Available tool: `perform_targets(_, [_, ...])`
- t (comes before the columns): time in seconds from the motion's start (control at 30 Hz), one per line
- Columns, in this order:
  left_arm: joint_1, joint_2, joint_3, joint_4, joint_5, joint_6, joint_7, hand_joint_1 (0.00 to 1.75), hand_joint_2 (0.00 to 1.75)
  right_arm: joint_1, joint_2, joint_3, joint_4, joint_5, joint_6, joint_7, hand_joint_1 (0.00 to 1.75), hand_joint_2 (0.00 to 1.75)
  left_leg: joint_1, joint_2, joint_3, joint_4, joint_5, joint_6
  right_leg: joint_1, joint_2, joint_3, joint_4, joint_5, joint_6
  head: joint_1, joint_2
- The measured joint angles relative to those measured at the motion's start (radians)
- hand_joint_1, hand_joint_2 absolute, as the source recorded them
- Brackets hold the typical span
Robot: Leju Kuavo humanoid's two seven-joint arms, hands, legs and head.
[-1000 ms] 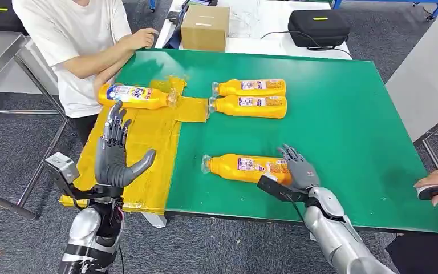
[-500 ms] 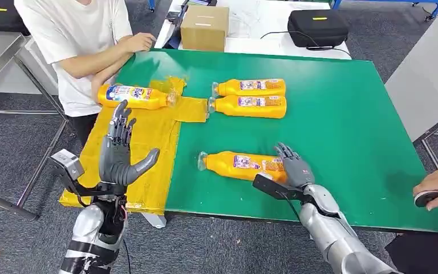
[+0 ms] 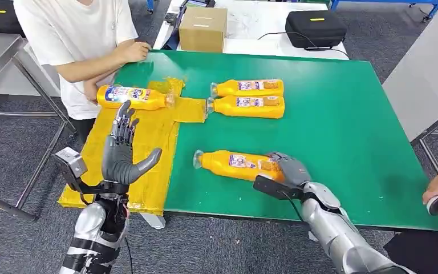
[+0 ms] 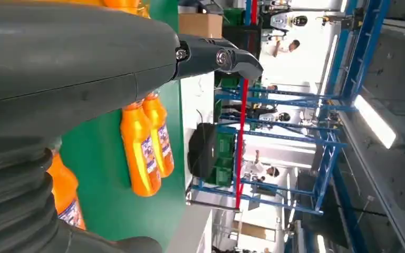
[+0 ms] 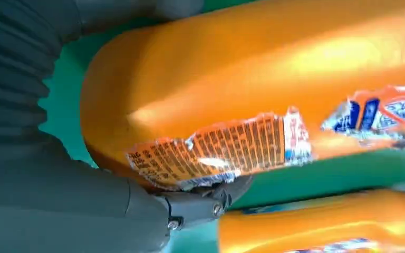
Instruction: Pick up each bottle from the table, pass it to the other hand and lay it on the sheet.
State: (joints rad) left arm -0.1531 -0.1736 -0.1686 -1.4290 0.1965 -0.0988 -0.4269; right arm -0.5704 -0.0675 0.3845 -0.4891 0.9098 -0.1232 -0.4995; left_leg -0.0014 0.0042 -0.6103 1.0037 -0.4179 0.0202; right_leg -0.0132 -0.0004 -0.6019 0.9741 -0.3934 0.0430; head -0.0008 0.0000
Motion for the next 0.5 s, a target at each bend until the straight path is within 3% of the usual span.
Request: perform_targets(0.5, [-0.01,0.008,-0.008,0.013,0.004,-0.006,0.0,0.0,1.75,0.04,0.001,0.023,-0.042,-0.109,0.049,-0.05,1.75,1.75,0.0,0.0,-0.001,0.0,0.0,0.0,0.0,0.0,0.0,0.0,0.0,0.0,0.0,0.0])
